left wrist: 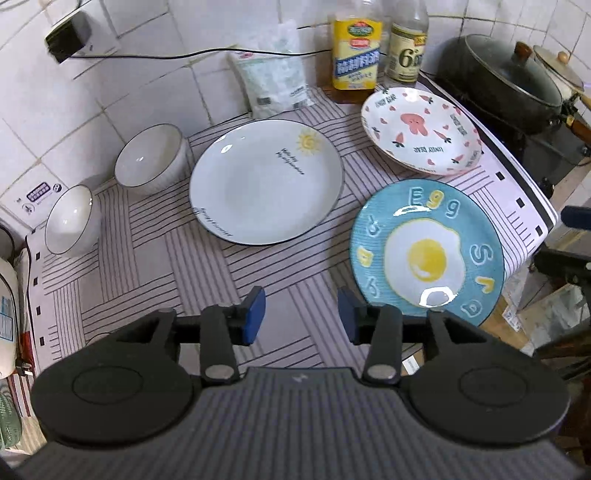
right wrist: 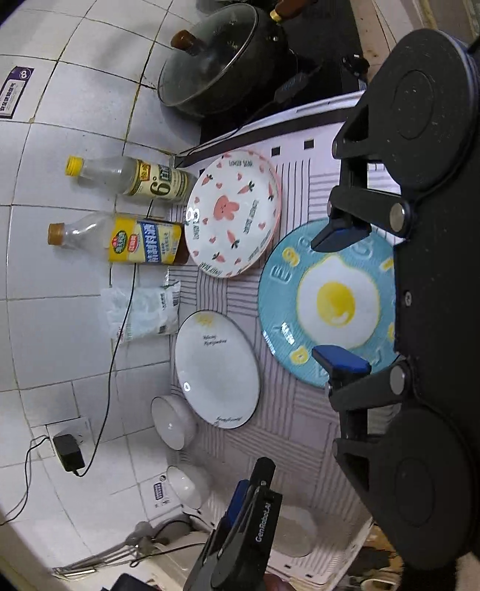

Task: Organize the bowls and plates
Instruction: 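Grip the blue egg plate rim with the left tool while the right tool grips it too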

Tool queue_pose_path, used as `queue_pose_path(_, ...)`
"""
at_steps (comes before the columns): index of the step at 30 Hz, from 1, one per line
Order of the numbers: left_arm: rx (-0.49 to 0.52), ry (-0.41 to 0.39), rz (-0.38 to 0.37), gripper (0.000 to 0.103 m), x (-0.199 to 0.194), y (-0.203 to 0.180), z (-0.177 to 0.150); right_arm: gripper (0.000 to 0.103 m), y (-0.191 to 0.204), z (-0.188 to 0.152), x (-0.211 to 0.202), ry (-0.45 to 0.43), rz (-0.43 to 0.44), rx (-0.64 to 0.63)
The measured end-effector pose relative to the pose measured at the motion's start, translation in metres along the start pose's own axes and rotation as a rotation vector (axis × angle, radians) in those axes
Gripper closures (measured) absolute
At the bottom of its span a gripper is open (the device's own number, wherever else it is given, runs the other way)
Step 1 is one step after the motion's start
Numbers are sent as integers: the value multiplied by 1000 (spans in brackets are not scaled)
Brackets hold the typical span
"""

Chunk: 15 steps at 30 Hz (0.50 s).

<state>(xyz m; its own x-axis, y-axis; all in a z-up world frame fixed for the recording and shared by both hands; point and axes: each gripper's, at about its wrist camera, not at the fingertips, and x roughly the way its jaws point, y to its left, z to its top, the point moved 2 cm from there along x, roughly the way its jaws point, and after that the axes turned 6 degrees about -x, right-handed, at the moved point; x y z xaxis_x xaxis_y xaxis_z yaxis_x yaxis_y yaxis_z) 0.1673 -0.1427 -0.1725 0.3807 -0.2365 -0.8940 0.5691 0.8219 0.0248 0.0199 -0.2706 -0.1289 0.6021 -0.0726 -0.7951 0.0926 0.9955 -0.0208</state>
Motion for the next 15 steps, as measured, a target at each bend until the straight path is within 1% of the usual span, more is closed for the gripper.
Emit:
queue_pose_path(1,3,1,0,52,3,-6,-2,39,-3,-3,0,-2,-2,-1)
queue_pose_path(2,-2,9,-7,50,6,-11,-3,39,-8,-7,1,-9,-4,0)
queue_pose_path(3,-16,23,-27,44,11,-16,-3,38,-12,-11,2,-15,-5,-2)
queue_pose_path(4,-31,37,-45,40,15,-19,-3,38,-15,-15,4,-22,0,-6)
queue_pose_path(6,-59,58,-62,40,25,-25,-4,38,-20,-23,8,-41,4,-33)
queue_pose_path(9,-86,50,-79,32,37,-33,-5,38,-26,-32,15,-53,1,-48)
queue_pose_path(10,-98,48,-83,31,42,-34,-6,38,-28,-34,17,-59,9,-44)
queue_pose_path(12,-118,59,-85,31,52,-36,-8,38,-32,-40,24,-85,22,-45)
queue_pose_path(15,-146,84,-86,29,69,-40,-13,38,-36,-51,39,-124,1,-55)
